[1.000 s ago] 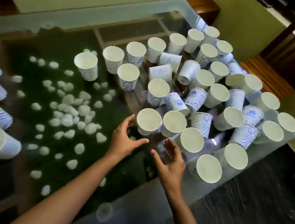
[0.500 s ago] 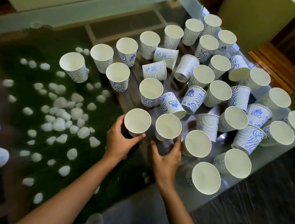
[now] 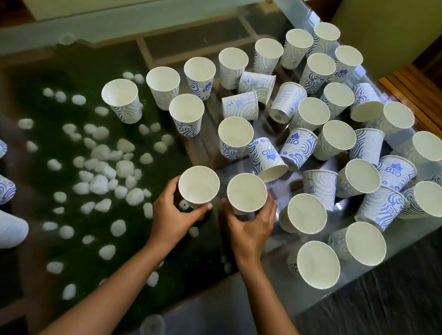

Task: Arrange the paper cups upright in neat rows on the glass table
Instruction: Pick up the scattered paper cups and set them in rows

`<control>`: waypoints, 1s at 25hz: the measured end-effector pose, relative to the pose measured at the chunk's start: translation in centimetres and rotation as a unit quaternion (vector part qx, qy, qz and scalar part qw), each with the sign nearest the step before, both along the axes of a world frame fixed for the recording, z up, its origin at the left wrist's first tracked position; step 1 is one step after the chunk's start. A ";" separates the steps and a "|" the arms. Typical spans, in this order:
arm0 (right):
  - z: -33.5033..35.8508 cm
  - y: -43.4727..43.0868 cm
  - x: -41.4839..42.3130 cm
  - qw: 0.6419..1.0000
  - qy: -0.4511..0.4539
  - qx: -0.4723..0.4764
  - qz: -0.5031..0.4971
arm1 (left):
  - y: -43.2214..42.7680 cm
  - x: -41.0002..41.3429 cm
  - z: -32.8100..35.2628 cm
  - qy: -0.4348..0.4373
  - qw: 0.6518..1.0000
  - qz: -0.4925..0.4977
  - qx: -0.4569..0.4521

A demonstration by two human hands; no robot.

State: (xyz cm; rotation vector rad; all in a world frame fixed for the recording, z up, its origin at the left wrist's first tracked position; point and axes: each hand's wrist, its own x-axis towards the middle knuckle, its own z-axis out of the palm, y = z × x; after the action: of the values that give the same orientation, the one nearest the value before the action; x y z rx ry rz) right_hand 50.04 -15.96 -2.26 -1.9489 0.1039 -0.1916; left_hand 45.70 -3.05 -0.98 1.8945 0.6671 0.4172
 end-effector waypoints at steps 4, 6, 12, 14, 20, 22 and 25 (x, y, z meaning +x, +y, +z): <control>0.6 0.8 -2.7 0.996 0.003 -0.021 0.087 | 1.4 -3.6 -0.1 0.011 1.000 0.018 -0.005; 0.9 1.6 -4.4 0.990 0.017 -0.020 0.137 | 2.3 -6.0 -0.2 0.011 0.999 0.035 -0.004; 1.2 6.1 -10.7 0.970 0.011 -0.025 0.240 | 6.8 -16.0 0.1 0.011 0.994 0.110 -0.019; 1.2 8.1 -13.1 0.961 0.018 -0.024 0.276 | 8.6 -19.4 0.2 0.016 0.990 0.137 -0.035; 1.2 15.9 -21.4 0.923 0.047 -0.044 0.378 | 15.0 -30.1 0.7 0.015 0.976 0.216 0.000; 1.3 18.7 -24.2 0.912 0.052 -0.044 0.405 | 17.3 -33.6 0.7 0.020 0.969 0.247 0.001; 1.2 22.8 -27.9 0.893 0.062 -0.037 0.444 | 20.7 -38.0 0.6 0.019 0.957 0.290 0.006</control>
State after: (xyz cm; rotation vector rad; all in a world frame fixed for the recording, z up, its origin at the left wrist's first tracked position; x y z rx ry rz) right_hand 22.15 6.85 -1.03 -1.8920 -0.7156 0.5414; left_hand 7.66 17.64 -0.40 1.6954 1.2530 0.7547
